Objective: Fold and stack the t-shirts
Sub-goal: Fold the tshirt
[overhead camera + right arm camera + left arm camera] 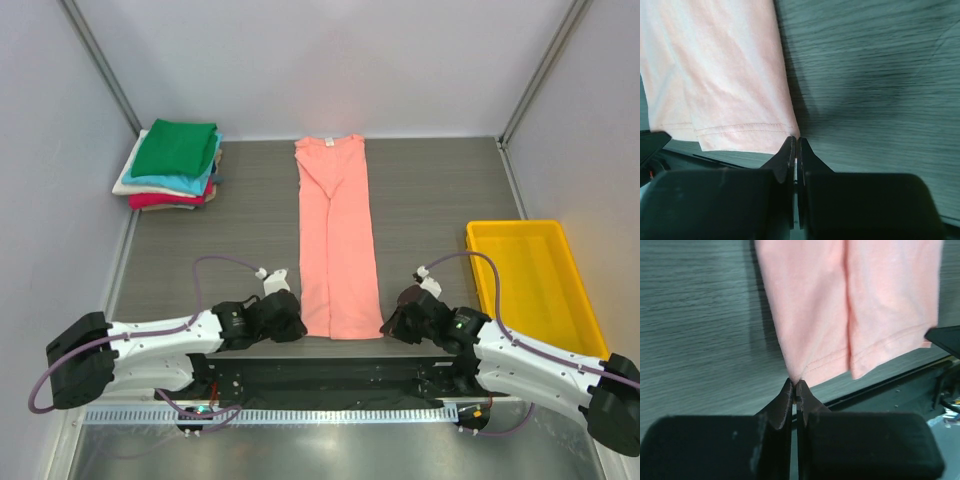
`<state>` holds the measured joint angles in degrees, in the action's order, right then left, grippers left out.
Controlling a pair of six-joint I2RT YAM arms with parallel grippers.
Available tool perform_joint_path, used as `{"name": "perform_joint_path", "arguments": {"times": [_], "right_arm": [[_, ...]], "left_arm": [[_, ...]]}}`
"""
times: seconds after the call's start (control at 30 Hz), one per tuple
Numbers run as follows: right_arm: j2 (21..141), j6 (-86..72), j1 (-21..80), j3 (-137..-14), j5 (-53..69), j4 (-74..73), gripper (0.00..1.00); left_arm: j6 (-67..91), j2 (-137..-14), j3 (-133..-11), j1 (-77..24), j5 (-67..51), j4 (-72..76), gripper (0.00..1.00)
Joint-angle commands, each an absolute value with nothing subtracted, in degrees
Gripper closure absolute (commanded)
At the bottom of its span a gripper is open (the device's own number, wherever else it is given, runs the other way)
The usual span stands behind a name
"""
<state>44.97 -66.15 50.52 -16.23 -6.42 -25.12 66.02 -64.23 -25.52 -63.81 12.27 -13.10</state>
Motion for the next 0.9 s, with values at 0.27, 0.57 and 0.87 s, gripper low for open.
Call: {"name": "perform_joint_path", "arguments": {"times": [0.27, 0.57, 0.87], "right_arm": [[51.65, -57.84, 49.93, -37.78, -19.33, -34.1, 0.99], [65.91, -42.03, 38.24, -54.57, -22.15, -32.79, 0.99], [79.62, -34.02, 30.59, -64.59, -18.64, -27.07, 0.99]], "left_arm": [[60.4, -58.27, -42.44, -62.94, 26.45, -34.01, 1.0], [46.5, -67.58, -56.5, -48.35, 21.46, -32.0, 1.0], [38.85, -84.63, -69.59, -37.36, 13.1, -28.74, 1.0]]}}
